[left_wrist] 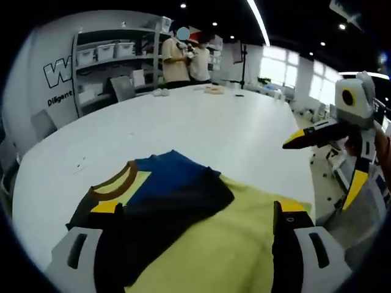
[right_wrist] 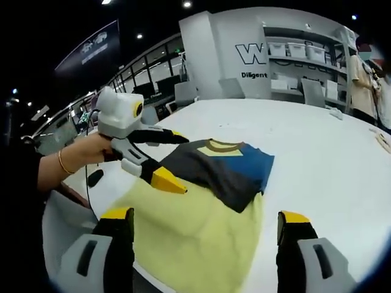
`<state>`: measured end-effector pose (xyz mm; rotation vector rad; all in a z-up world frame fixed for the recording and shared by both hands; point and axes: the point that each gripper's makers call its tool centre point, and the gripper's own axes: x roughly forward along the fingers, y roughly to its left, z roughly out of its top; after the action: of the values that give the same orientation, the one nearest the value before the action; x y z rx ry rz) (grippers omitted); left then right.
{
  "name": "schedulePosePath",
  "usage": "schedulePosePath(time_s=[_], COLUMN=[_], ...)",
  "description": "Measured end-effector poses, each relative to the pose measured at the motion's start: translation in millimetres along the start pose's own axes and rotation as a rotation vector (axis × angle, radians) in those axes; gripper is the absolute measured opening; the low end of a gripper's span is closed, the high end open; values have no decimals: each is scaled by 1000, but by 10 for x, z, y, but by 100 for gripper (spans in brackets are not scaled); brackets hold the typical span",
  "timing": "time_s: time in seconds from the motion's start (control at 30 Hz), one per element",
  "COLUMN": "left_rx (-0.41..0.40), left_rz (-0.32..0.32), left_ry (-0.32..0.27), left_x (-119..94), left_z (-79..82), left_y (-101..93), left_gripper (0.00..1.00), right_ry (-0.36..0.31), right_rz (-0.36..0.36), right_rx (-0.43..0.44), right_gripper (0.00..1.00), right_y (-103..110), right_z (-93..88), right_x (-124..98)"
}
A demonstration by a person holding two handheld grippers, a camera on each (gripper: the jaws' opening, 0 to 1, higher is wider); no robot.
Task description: Fold the garment on the visible template until the final outline fits inside the template.
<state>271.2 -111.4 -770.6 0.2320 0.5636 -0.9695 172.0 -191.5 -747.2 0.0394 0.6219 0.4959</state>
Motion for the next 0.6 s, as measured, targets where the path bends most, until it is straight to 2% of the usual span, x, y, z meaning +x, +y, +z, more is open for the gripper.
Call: schedulePosePath(time_s=[0.4, 0.6], left_rx=[-9, -15], left_rz=[39, 54], left_ry=[-20, -16], left_x=[-282, -406], left_z=[-40, -102], left_y=[94, 128], left_gripper=[99, 99], right_ry=[-21, -6], right_rz=[4, 19], right_rx=[-36, -54], right_gripper=[91, 89], right_y=[-163, -229], right_z=[242, 291], right_x=[164, 312])
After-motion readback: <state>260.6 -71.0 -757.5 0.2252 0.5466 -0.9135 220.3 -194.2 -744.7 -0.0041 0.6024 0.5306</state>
